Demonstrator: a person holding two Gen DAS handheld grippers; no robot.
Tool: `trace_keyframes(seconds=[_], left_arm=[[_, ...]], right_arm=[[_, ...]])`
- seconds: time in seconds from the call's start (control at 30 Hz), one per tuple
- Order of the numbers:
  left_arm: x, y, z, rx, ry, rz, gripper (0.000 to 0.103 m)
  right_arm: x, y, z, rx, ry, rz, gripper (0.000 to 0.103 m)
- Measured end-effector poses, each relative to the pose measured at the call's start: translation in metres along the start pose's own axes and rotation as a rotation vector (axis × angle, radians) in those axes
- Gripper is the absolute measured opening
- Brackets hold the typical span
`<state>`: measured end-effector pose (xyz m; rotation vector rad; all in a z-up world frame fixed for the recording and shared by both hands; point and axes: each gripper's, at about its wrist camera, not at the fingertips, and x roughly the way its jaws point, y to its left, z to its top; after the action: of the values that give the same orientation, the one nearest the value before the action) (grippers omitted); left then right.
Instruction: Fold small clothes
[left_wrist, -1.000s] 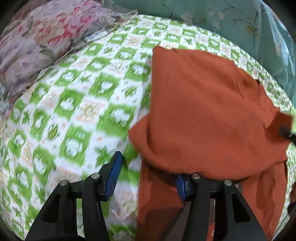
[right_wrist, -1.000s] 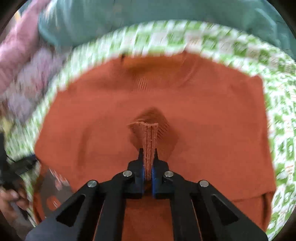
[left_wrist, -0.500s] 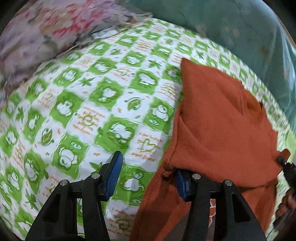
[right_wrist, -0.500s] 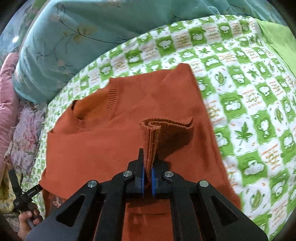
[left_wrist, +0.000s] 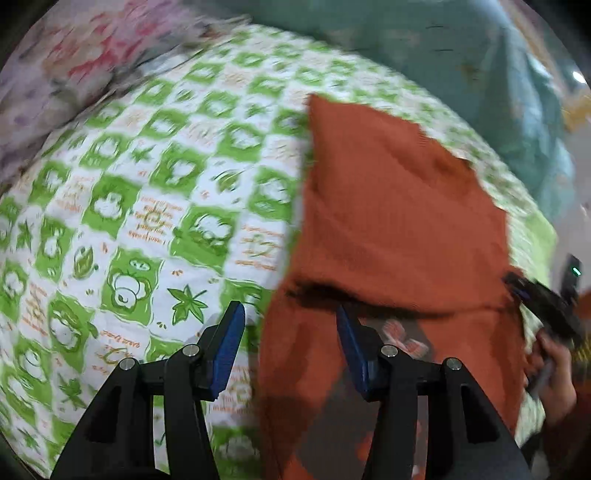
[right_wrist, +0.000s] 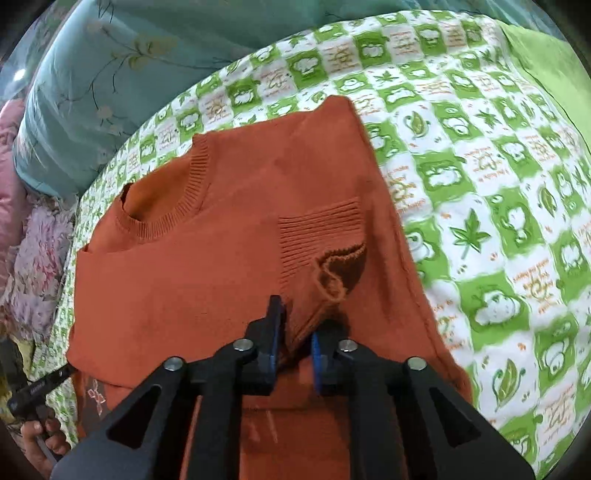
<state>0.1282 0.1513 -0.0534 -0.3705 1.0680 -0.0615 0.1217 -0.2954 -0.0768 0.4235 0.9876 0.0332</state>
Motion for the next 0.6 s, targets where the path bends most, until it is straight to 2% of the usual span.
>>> trace_keyframes(seconds=[0.07,0.17,0.27,0.37,0.5,0.53,0.57,0.6], left_arm=[[-0.009,0.0,0.012,0.014,-0.013,-0.019,0.053],[-0.002,0.005,0.044,-0.031,-0.049,-0.028,0.053],[0.023,0.007,0.084,-0.088,-0.057,-0.076,0.056],[0.056,0.0,0.117,-0.077,-0.018,-0.098,0.059],[0.101,-0.012,0.147,-0.031,0.042,-0.058,0.057],[0.107,-0.015,0.15,-0.017,0.044,-0.045,0.045],[0.11,-0.019,0.153,0.007,0.039,-0.051,0.019],[0.11,-0.024,0.155,0.025,0.033,-0.056,0.015]], right_arm=[[-0.014,-0.007,0.0,0.027,-0.034,-0.011,0.041],[-0.028,-0.012,0.002,0.054,-0.074,-0.024,0.051],[-0.029,-0.006,0.006,0.042,-0.073,-0.008,0.053],[-0.031,0.006,0.009,-0.01,-0.086,-0.03,0.053],[-0.02,0.015,0.009,-0.05,-0.033,0.046,0.053],[-0.015,0.017,0.008,-0.062,-0.018,0.049,0.053],[-0.01,0.018,0.007,-0.078,-0.006,0.05,0.053],[-0.003,0.02,0.006,-0.09,0.01,0.049,0.053]])
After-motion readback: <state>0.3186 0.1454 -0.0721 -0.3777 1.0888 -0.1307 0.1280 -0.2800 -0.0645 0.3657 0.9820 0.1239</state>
